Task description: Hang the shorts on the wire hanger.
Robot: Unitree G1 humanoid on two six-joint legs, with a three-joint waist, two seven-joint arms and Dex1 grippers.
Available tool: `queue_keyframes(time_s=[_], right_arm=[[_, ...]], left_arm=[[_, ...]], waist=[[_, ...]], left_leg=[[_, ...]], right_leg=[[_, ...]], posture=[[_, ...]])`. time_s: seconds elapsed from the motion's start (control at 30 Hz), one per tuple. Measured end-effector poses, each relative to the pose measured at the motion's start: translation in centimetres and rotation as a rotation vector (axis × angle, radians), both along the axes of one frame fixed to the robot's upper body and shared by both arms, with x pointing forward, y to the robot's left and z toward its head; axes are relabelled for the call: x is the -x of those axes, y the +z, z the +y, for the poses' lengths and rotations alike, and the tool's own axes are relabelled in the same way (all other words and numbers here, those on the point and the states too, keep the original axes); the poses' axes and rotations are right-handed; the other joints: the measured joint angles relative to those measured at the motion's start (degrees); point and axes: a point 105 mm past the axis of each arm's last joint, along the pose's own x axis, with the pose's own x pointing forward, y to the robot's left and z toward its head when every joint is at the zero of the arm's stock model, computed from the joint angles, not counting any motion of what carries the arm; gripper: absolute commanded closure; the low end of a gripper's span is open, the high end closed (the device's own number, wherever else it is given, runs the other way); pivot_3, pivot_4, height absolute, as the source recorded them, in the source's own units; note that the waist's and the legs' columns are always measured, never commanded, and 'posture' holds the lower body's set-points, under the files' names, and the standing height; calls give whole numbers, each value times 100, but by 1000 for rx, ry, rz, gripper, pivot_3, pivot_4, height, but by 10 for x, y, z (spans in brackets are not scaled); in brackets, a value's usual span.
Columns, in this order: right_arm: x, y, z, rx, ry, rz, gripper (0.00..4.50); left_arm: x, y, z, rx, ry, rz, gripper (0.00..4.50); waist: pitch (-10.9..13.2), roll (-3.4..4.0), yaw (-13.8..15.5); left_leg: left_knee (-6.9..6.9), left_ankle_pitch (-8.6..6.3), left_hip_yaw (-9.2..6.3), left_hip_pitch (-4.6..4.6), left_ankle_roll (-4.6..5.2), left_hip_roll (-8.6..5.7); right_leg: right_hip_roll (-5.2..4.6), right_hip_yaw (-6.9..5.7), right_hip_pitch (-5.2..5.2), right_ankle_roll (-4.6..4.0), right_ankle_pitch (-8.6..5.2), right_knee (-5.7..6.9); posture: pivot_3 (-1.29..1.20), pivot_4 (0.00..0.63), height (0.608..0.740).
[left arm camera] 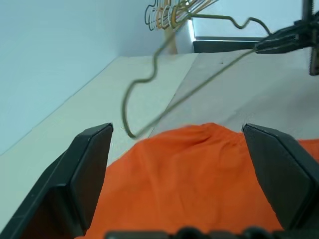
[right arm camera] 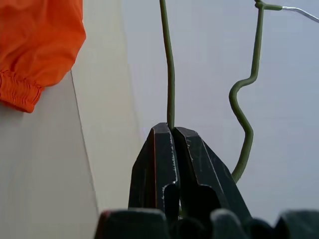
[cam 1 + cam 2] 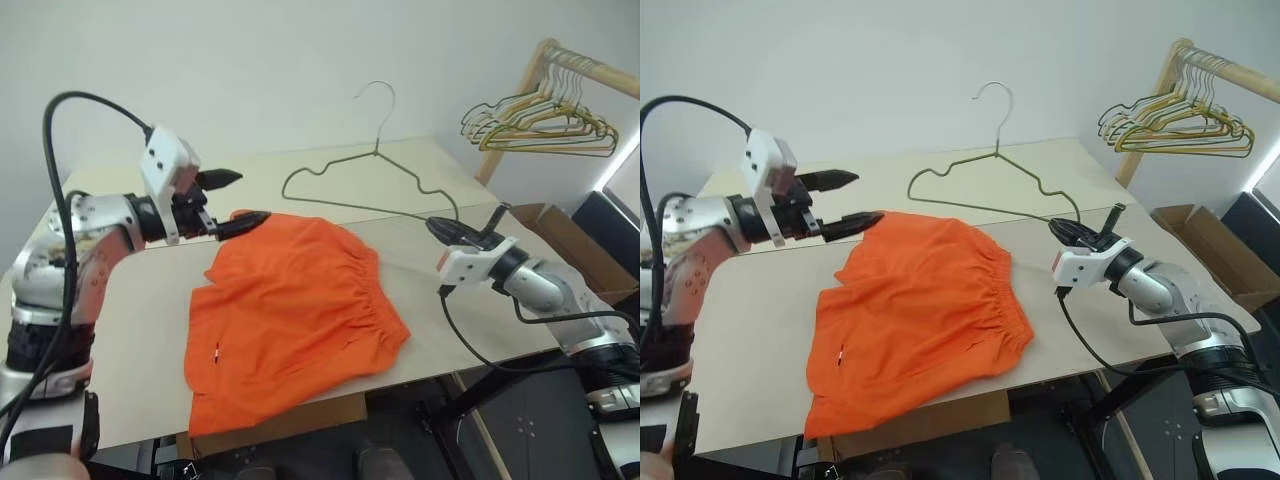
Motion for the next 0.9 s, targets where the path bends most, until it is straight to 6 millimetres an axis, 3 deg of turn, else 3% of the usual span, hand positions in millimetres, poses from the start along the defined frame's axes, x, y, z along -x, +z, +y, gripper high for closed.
queue_keyframes(time_s=[0.33,0.63,0.73,0.9], right_arm=[[13,17,21,59,176,-153,4463],[21,14,28,99,247,-167,4463],[21,13,29,107,253,-168,4500],[21,16,30,113,261,-177,4500]], left_arm=[[-16,-26,-1,-75,-126,208,0],[-15,-38,-14,-148,-271,317,0],[-12,-44,-17,-174,-308,338,596],[-11,-49,-20,-202,-335,350,2252]], waist=[[0,0,-264],[0,0,-376],[0,0,-416],[0,0,-447]], left_leg=[[-2,0,-3,-3,0,-1],[-2,0,-5,-2,0,-1],[-2,0,-6,-3,1,-1],[-2,-1,-7,-2,1,-1]], right_leg=[[-1,1,1,2,-1,-10],[-1,4,1,4,-2,-8],[-1,6,1,4,-2,-8],[-1,8,0,5,-3,-7]], posture=[[-156,0,740],[-164,0,740],[-164,0,740],[-176,0,740]])
